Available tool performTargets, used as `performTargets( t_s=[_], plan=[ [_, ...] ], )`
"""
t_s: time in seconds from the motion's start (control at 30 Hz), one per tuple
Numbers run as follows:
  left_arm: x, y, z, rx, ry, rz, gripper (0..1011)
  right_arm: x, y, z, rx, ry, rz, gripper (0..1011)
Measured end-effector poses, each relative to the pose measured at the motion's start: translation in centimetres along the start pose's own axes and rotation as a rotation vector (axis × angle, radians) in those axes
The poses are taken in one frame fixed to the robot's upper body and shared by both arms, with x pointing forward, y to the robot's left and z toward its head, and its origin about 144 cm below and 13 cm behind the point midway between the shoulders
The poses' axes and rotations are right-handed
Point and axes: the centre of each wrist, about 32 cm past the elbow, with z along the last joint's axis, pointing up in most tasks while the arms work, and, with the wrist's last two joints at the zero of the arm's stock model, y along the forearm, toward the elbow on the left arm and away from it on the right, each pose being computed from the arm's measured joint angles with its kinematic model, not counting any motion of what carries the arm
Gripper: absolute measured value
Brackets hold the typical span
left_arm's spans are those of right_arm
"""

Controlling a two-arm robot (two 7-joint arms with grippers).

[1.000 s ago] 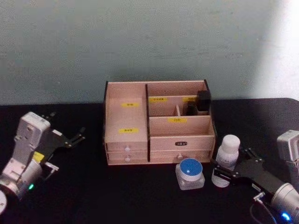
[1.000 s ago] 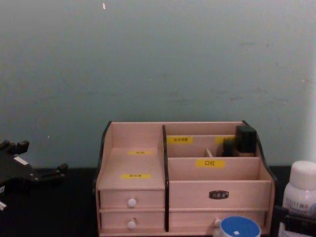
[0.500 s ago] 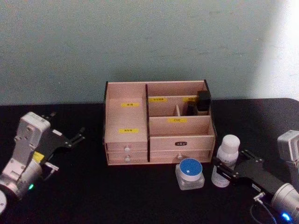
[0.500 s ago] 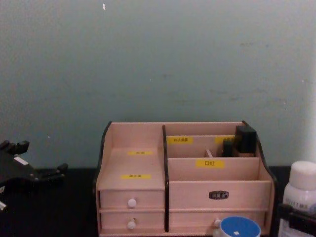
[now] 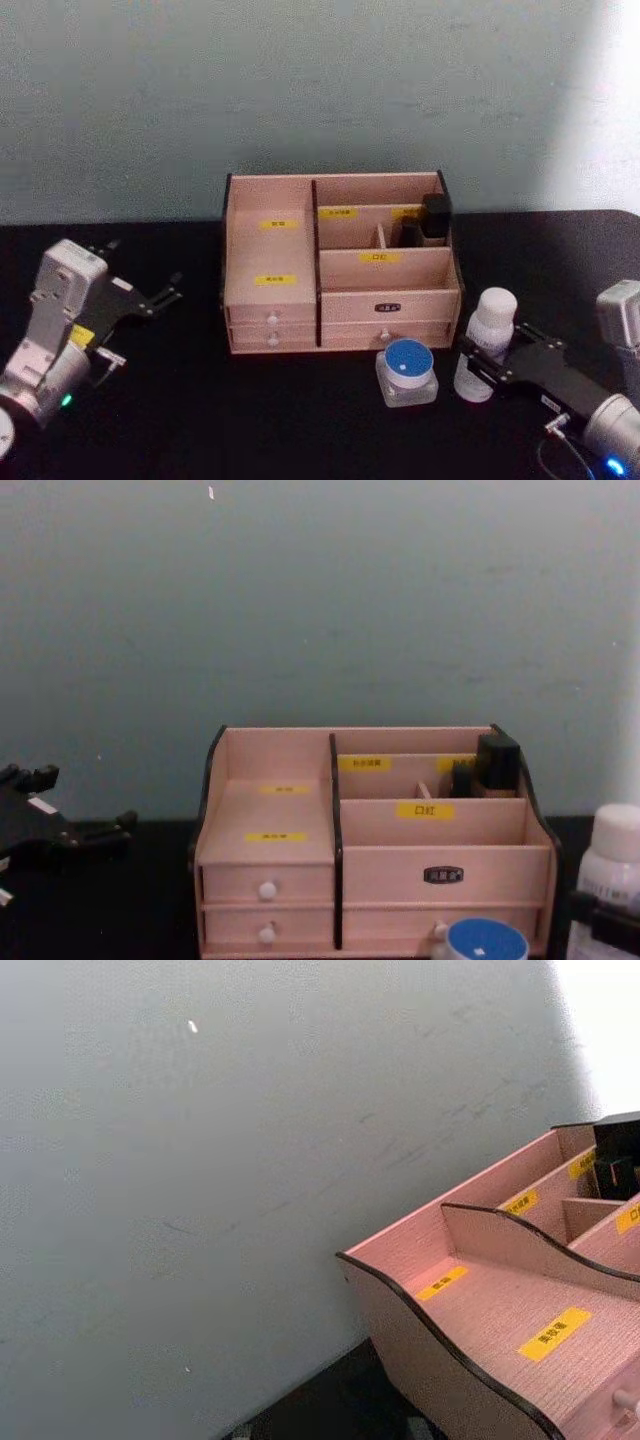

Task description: Pick up the facial cleanser and watermelon frost from the table and place them into the tiered storage box.

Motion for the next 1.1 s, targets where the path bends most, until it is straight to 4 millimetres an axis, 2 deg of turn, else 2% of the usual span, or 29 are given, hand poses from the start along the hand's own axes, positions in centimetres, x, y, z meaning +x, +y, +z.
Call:
performTargets(
  t_s=[0.2, 0.47, 0.63, 0.87, 1.03, 1.1],
  plan=[
    [0.0, 0.0, 0.0, 0.0, 0.0, 0.0, 1001, -0.2, -1.0, 1.0, 0.015, -0.004, 0.032, 593],
    [0.0, 0.0, 0.0, 0.0, 0.0, 0.0, 1002, -0.3, -3.1, 3.8, 0.036, 0.012, 0.067, 593],
    [0.0, 0.0, 0.0, 0.0, 0.0, 0.0, 1001, -0.1, -3.4, 5.4, 0.077, 0.003, 0.085, 593],
    [0.0, 0.0, 0.0, 0.0, 0.0, 0.0, 1001, 0.5, -2.1, 7.4, 0.14, -0.021, 0.108, 592],
    [0.0, 0.0, 0.0, 0.0, 0.0, 0.0, 1002, 0.8, -0.4, 8.4, 0.169, -0.038, 0.127, 593],
    [0.0, 0.0, 0.0, 0.0, 0.0, 0.0, 1001, 1.1, 1.0, 9.1, 0.179, -0.051, 0.132, 593]
  ],
)
